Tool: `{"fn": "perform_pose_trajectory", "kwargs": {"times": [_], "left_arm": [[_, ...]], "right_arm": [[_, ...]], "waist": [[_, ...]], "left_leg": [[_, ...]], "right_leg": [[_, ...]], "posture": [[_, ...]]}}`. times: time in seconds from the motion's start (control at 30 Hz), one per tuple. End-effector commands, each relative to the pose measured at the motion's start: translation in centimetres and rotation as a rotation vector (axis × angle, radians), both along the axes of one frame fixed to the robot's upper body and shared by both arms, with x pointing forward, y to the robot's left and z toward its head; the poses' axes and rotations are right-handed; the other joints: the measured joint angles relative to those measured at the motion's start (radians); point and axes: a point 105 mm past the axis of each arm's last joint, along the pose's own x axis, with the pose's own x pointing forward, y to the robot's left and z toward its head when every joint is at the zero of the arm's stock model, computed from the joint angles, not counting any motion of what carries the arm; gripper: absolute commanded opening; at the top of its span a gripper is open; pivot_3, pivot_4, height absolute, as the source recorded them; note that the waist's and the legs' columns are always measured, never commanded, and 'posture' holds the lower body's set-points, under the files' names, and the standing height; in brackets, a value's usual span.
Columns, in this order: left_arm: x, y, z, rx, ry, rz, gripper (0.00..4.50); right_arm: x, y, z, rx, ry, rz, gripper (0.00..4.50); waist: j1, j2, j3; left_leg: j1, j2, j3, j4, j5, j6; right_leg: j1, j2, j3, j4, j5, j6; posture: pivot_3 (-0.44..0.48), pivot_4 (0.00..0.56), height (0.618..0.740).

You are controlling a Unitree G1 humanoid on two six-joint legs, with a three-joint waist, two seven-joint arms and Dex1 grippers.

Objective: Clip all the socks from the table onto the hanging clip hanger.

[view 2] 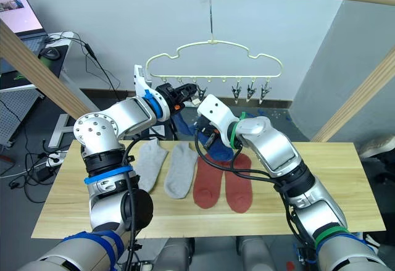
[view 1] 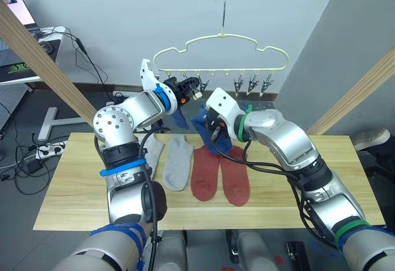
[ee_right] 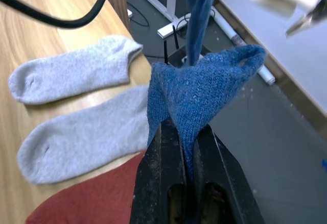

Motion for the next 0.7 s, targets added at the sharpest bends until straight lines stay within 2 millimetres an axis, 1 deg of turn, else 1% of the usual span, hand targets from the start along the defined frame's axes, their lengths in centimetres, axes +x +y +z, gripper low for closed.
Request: {"fn": "perform_pose_trajectory", "kwargs": {"times": [0.03, 0.43, 0.7], "left_arm": [[-0.4, -0.4, 1.3, 0.000, -0.051, -0.019, 0.30], [-0.5, -0.3, 1.0, 0.014, -0.057, -0.010, 0.30], [-0.4, -0.2, 0.7, 0.031, -0.056, -0.008, 0.30]], "right_arm": [[-0.2, 0.8, 1.7, 0.010, -0.061, 0.054, 0.03], [0.4, 1.6, 2.9, -0.007, -0.102, 0.093, 0.03], [0.6, 1.8, 3.9, -0.013, -0.133, 0.101, 0.03]], "waist": [[0.001, 0.000, 0.000], [0.005, 0.000, 0.000], [0.011, 0.000, 0.000]], "left_leg": [[0.000, 0.000, 0.000, 0.000, 0.000, 0.000], [0.000, 0.000, 0.000, 0.000, 0.000, -0.001], [0.000, 0.000, 0.000, 0.000, 0.001, -0.002]], "right_leg": [[0.000, 0.000, 0.000, 0.000, 0.000, 0.000], [0.000, 0.000, 0.000, 0.002, 0.000, 0.000], [-0.001, 0.000, 0.000, 0.002, 0.000, 0.000]], "posture": [[0.073, 0.208, 0.740], [0.080, 0.205, 0.740], [0.076, 0.198, 0.740]]}}
